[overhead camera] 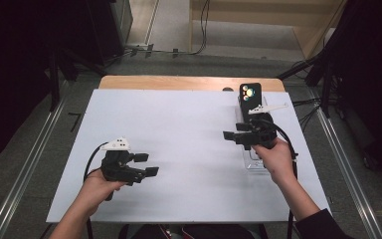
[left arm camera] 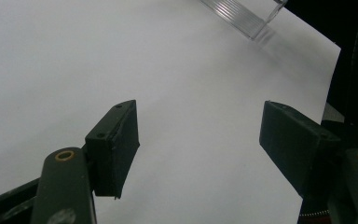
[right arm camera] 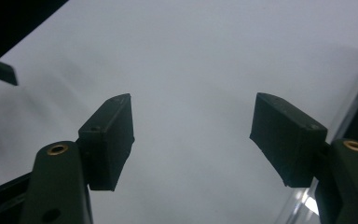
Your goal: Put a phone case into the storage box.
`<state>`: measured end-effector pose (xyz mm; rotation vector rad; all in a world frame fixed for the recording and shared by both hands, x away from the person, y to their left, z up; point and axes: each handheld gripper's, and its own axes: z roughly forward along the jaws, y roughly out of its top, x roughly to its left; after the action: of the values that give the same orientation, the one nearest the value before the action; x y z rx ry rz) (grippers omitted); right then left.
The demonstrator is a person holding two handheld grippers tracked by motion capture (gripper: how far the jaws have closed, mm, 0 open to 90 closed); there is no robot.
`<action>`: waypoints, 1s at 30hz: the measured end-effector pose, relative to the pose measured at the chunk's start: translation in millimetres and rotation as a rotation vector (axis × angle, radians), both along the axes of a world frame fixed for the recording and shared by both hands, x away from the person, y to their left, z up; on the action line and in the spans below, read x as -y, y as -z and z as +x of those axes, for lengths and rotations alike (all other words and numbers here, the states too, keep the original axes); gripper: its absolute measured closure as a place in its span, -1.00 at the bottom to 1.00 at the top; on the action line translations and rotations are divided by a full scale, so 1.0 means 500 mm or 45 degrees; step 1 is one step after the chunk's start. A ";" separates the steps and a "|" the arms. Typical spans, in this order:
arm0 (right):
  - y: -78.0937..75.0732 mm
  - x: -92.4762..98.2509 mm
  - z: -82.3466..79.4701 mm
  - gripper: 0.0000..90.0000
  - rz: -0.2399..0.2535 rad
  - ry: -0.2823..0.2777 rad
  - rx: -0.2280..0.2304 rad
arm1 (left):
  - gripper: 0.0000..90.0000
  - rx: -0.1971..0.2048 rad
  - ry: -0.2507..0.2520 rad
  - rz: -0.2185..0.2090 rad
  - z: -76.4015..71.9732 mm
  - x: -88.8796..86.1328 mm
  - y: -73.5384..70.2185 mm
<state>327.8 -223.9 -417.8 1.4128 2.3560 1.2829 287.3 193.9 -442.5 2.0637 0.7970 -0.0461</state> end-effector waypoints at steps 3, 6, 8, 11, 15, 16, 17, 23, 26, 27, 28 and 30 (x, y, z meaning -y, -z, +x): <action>-0.001 -0.005 -0.017 -0.37 0.016 -0.060 -0.006 | -0.37 0.003 0.000 0.002 -0.002 0.001 -0.001; 0.003 -0.007 -0.036 -0.38 0.039 -0.119 -0.022 | -0.37 0.001 0.008 -0.003 -0.004 0.003 -0.002; 0.006 -0.009 -0.050 -0.38 0.025 -0.145 -0.017 | -0.37 0.005 0.013 -0.003 -0.006 0.005 -0.003; 0.012 -0.009 -0.068 -0.38 0.026 -0.178 -0.015 | -0.37 0.005 0.019 -0.002 -0.012 0.004 -0.002; 0.024 -0.006 -0.090 -0.39 0.008 -0.213 -0.010 | -0.37 0.007 0.018 0.000 -0.020 -0.004 -0.001; 0.028 -0.004 -0.095 -0.39 0.005 -0.221 -0.002 | -0.37 0.004 0.017 -0.005 -0.022 -0.006 0.000; 0.033 -0.001 -0.098 -0.39 0.006 -0.237 0.007 | -0.37 0.001 0.015 -0.005 -0.023 -0.008 0.000; 0.054 0.009 -0.127 -0.40 -0.032 -0.300 0.009 | -0.37 0.004 0.013 -0.010 -0.030 -0.015 0.002; 0.059 0.018 -0.140 -0.41 -0.031 -0.320 0.012 | -0.37 0.000 0.013 -0.001 -0.033 -0.016 0.003; 0.061 0.020 -0.145 -0.41 -0.032 -0.330 0.009 | -0.37 0.002 0.012 -0.002 -0.034 -0.016 0.005; 0.063 0.023 -0.148 -0.41 -0.032 -0.342 0.005 | -0.37 0.000 0.011 -0.002 -0.035 -0.017 0.005; 0.068 0.026 -0.156 -0.41 -0.048 -0.352 0.002 | -0.37 -0.001 0.018 0.003 -0.036 -0.018 0.007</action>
<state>249.7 -236.9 -451.6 1.1036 2.6308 1.2889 269.1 202.8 -446.0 2.0715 0.7830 -0.0539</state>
